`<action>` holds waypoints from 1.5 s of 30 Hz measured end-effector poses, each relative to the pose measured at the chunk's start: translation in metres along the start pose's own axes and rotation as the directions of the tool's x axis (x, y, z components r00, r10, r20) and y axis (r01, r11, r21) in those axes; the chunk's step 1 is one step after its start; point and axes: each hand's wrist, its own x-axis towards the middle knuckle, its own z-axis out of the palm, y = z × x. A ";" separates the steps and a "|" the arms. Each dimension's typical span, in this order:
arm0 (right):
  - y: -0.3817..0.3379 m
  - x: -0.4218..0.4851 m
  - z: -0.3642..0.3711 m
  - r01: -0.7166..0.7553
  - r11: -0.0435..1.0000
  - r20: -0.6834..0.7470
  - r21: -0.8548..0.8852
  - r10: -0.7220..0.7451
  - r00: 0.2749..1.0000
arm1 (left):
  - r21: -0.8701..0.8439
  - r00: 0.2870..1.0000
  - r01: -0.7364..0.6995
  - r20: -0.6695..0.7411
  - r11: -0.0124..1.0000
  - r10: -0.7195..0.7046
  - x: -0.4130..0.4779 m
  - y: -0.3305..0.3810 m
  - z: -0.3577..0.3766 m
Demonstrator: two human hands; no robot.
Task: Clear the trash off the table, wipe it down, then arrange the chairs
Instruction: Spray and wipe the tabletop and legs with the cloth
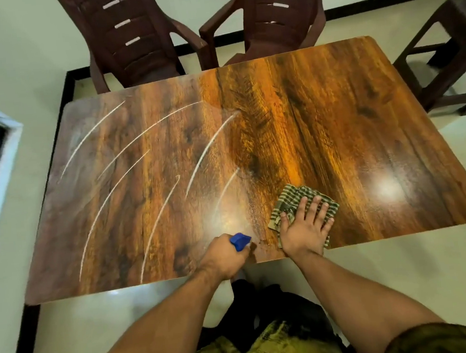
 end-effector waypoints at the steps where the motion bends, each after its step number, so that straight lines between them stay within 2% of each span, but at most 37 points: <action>1: -0.009 -0.004 0.002 0.095 0.995 0.010 -0.043 -0.095 0.995 | -0.040 0.999 0.011 -0.036 0.999 -0.012 -0.001 -0.002 -0.008; 2: -0.020 -0.010 0.005 0.242 0.966 0.035 -0.087 -0.240 0.970 | -0.085 0.997 0.018 -0.080 0.996 -0.024 -0.001 -0.004 -0.017; 3: -0.031 -0.018 0.011 0.417 0.902 0.090 -0.115 -0.408 0.908 | -0.120 0.992 0.012 -0.127 0.993 -0.027 -0.001 -0.004 -0.026; 5: -0.050 -0.044 0.027 0.727 0.671 0.259 -0.146 -0.683 0.683 | -0.142 0.979 -0.014 -0.205 0.990 -0.016 -0.004 -0.006 -0.039; 6: -0.056 -0.055 0.036 0.819 0.554 0.334 -0.151 -0.751 0.570 | -0.145 0.975 -0.020 -0.223 0.989 -0.013 -0.004 -0.006 -0.043; 7: -0.057 -0.062 0.042 0.870 0.471 0.379 -0.147 -0.786 0.489 | -0.145 0.974 -0.019 -0.227 0.989 -0.014 -0.006 -0.005 -0.046; 9: -0.050 -0.058 0.041 0.917 0.374 0.393 -0.142 -0.829 0.399 | -0.139 0.976 -0.008 -0.217 0.990 -0.023 -0.006 -0.004 -0.049; 10: -0.041 -0.050 0.035 0.924 0.350 0.381 -0.152 -0.842 0.381 | -0.127 0.979 0.003 -0.202 0.992 -0.029 -0.007 -0.004 -0.049; 11: -0.029 -0.040 0.028 0.916 0.361 0.359 -0.174 -0.843 0.401 | -0.114 0.982 0.011 -0.186 0.993 -0.033 -0.007 -0.005 -0.048; 12: -0.017 -0.029 0.021 0.880 0.433 0.319 -0.197 -0.820 0.475 | -0.121 0.985 0.021 -0.169 0.992 -0.041 -0.006 -0.008 -0.048; 13: -0.005 -0.017 0.014 0.791 0.569 0.254 -0.225 -0.749 0.611 | -0.132 0.986 0.023 -0.159 0.991 -0.044 -0.006 -0.009 -0.048; 14: 0.001 -0.009 0.009 0.635 0.735 0.167 -0.240 -0.613 0.772 | -0.152 0.987 0.037 -0.150 0.988 -0.060 -0.006 -0.012 -0.048; 15: 0.000 -0.003 0.006 0.427 0.876 0.072 -0.224 -0.422 0.904 | -0.182 0.986 0.036 -0.153 0.983 -0.065 -0.005 -0.012 -0.049; 16: -0.011 -0.001 0.005 0.214 0.963 -0.004 -0.163 -0.218 0.976 | -0.208 0.985 0.036 -0.158 0.977 -0.070 -0.004 -0.013 -0.051; 17: -0.030 -0.003 0.006 0.049 0.995 -0.042 -0.089 -0.053 0.998 | -0.224 0.984 0.033 -0.162 0.974 -0.070 -0.003 -0.014 -0.053; 18: -0.053 -0.009 0.007 -0.021 0.999 -0.031 -0.034 0.020 0.999 | -0.232 0.984 0.026 -0.164 0.972 -0.066 -0.002 -0.014 -0.056; 19: -0.075 -0.017 0.014 0.020 0.999 -0.014 -0.038 -0.021 1.000 | -0.226 0.985 0.011 -0.167 0.974 -0.050 0.002 -0.016 -0.061; 20: -0.094 -0.027 0.025 0.180 0.979 0.013 -0.094 -0.179 0.984 | -0.206 0.985 -0.005 -0.171 0.978 -0.031 0.006 -0.016 -0.067; 21: -0.107 -0.041 0.036 0.406 0.900 0.072 -0.157 -0.399 0.914 | -0.189 0.984 -0.027 -0.178 0.982 -0.008 0.009 -0.017 -0.073; 22: -0.119 -0.052 0.044 0.623 0.759 0.170 -0.188 -0.600 0.782 | -0.172 0.982 -0.042 -0.187 0.984 0.009 0.016 -0.017 -0.082; 23: -0.126 -0.060 0.047 0.777 0.602 0.266 -0.185 -0.730 0.629 | -0.153 0.979 -0.051 -0.201 0.987 0.019 0.022 -0.018 -0.089; 24: -0.132 -0.058 0.050 0.856 0.486 0.327 -0.178 -0.791 0.517 | -0.137 0.978 -0.052 -0.208 0.989 0.023 0.030 -0.018 -0.098; 25: -0.138 -0.049 0.052 0.887 0.426 0.353 -0.177 -0.814 0.461 | -0.130 0.978 -0.054 -0.208 0.990 0.026 0.037 -0.018 -0.106; 26: -0.145 -0.036 0.049 0.889 0.417 0.356 -0.189 -0.815 0.458 | -0.134 0.980 -0.067 -0.197 0.989 0.040 0.047 -0.018 -0.115; 27: -0.150 -0.022 0.044 0.873 0.439 0.338 -0.212 -0.805 0.488 | -0.145 0.981 -0.085 -0.187 0.986 0.057 0.055 -0.017 -0.122; 28: -0.153 -0.005 0.038 0.831 0.502 0.303 -0.241 -0.774 0.556 | -0.160 0.982 -0.103 -0.175 0.982 0.075 0.062 -0.016 -0.129; 29: -0.157 0.016 0.030 0.751 0.607 0.248 -0.261 -0.710 0.660 | -0.181 0.980 -0.127 -0.173 0.975 0.096 0.072 -0.017 -0.136; 31: -0.155 0.059 0.010 0.496 0.827 0.094 -0.264 -0.490 0.867 | -0.225 0.977 -0.154 -0.177 0.962 0.115 0.086 -0.016 -0.144; 32: -0.154 0.078 0.000 0.352 0.903 0.043 -0.247 -0.352 0.935 | -0.243 0.978 -0.159 -0.172 0.957 0.119 0.097 -0.018 -0.148; 34: -0.152 0.102 -0.014 0.138 0.971 0.011 -0.194 -0.138 0.990 | -0.256 0.982 -0.151 -0.151 0.955 0.115 0.112 -0.017 -0.154; 37: -0.161 0.100 -0.009 0.030 0.987 -0.009 -0.157 -0.031 0.999 | -0.209 0.986 -0.149 -0.111 0.966 0.128 0.126 -0.013 -0.165; 39: -0.178 0.078 0.009 0.073 0.986 -0.032 -0.152 -0.079 0.996 | -0.183 0.984 -0.164 -0.100 0.969 0.147 0.135 -0.011 -0.174; 42: -0.202 0.030 0.037 0.368 0.917 0.014 -0.153 -0.370 0.929 | -0.194 0.985 -0.161 -0.100 0.968 0.144 0.148 -0.005 -0.187; 45: -0.214 0.008 0.048 0.629 0.756 0.185 -0.183 -0.602 0.777 | -0.144 0.983 -0.167 -0.097 0.975 0.154 0.164 0.003 -0.195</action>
